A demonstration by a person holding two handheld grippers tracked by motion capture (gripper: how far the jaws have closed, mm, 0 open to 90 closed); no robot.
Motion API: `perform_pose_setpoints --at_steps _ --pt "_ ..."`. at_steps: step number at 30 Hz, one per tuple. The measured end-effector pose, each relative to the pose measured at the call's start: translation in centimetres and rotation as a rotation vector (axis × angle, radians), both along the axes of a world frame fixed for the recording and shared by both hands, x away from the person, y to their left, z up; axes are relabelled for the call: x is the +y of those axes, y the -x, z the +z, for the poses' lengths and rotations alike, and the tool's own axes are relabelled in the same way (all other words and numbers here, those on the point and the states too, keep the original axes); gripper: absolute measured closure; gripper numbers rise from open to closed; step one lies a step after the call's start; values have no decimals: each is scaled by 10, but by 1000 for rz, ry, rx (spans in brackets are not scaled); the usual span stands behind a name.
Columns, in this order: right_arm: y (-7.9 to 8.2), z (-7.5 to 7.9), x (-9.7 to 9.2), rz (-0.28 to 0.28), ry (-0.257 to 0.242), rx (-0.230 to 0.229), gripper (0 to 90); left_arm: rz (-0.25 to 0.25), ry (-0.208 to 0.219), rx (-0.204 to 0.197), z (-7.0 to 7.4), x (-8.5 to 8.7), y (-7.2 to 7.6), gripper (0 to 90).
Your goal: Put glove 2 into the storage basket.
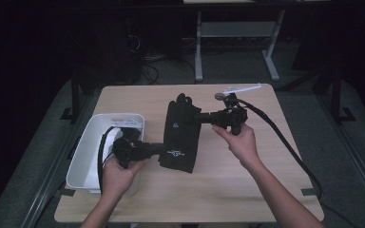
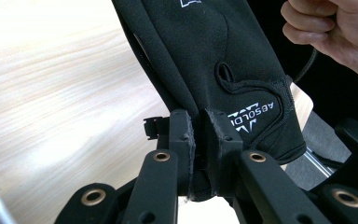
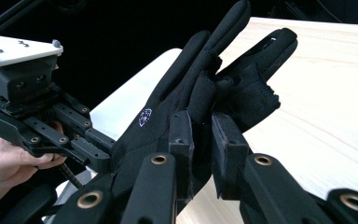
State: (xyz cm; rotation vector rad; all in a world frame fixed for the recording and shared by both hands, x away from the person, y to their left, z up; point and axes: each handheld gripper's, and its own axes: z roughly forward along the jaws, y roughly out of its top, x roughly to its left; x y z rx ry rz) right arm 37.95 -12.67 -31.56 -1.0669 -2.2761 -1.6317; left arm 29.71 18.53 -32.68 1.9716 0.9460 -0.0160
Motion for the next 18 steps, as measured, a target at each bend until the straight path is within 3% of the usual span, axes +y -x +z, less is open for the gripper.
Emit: perform_pose_setpoints --at_steps 16,18 --pt "-13 14 43 60 -10 -4 791 63 -8 -22 17 43 5 816" --pt "-14 16 49 65 7 -11 791 71 -12 -20 18 46 5 816"
